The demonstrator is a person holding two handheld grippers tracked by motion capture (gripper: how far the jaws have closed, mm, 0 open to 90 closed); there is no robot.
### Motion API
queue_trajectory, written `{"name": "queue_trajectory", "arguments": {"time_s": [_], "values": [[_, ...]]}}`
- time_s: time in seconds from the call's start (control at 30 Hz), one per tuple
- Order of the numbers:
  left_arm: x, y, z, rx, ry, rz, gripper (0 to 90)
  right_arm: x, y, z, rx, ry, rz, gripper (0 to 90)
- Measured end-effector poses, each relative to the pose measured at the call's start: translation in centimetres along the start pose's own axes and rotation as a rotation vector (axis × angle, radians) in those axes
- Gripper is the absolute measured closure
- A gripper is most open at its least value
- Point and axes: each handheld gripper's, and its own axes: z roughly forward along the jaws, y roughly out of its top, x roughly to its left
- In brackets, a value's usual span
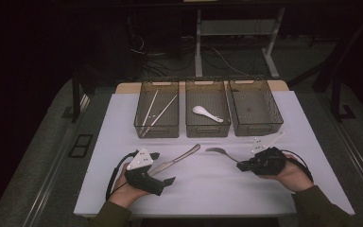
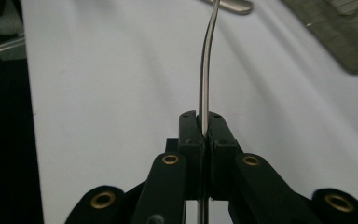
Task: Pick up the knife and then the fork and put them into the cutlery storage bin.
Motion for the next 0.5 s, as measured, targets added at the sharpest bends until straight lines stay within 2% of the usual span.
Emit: {"name": "queue_trajectory", "arguments": {"time_s": [0.17,0.5], "values": [[0.1,-0.1,0.1,0.017,0.0,-0.009,0.0,-1.2,0.1,-0.9,-0.04,-0.029,0.051,86.4],[-0.2,-0.2,0.4,0.034,-0.014,0.012,0.0,-3.0,0.7,-2.8,-0.1,-0.107,0.123,86.4]]}}
